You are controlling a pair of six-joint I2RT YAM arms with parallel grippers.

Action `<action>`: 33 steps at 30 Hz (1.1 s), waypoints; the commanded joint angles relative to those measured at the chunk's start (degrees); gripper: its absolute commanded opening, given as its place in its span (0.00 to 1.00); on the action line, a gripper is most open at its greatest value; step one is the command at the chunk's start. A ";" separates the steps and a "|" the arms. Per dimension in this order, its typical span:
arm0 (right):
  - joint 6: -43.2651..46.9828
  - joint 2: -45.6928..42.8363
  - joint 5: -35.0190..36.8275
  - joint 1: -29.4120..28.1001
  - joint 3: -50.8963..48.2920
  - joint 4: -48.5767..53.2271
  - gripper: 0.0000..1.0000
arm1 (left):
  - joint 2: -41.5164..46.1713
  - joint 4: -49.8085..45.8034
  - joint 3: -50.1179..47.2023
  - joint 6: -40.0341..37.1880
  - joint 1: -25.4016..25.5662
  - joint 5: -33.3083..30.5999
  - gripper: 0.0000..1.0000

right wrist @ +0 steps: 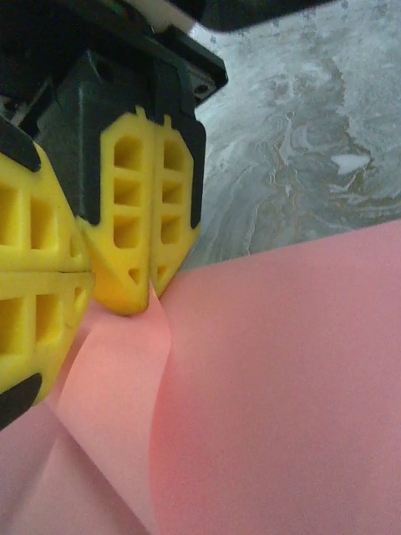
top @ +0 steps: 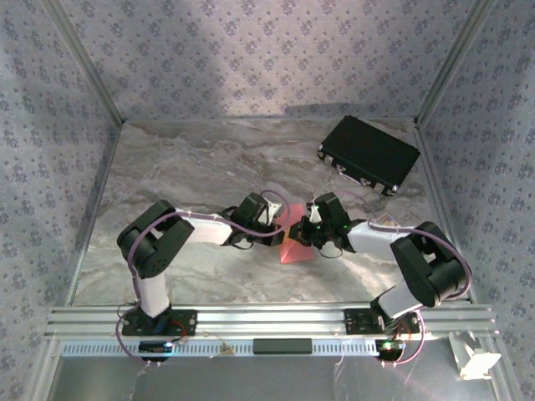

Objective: Fold a paper plane with a square sheet of paper (pick it up from the middle)
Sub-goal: Fold the triangle a second time at the center of the table.

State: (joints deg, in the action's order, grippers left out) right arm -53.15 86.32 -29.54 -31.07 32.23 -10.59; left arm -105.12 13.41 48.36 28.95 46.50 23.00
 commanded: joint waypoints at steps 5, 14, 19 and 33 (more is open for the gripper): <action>0.79 4.08 0.97 0.66 -1.82 0.45 0.01 | -2.35 -3.49 1.12 -1.79 0.00 0.14 0.02; 0.47 2.43 0.89 1.97 -4.57 -0.80 0.02 | -2.80 -5.60 1.47 -2.84 0.03 0.20 0.02; 2.56 -1.56 -0.04 3.44 -0.72 2.40 0.05 | -3.20 -5.67 1.62 -2.76 -0.01 0.20 0.02; 1.00 4.53 1.16 9.76 -4.45 0.51 0.03 | -4.04 -6.64 1.66 -2.54 -0.04 -1.10 0.02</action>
State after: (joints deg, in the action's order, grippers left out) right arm -51.16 89.67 -30.17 -22.41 30.11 -10.94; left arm -106.30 10.98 50.61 27.46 46.50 23.59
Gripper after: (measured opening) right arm 0.051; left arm 0.044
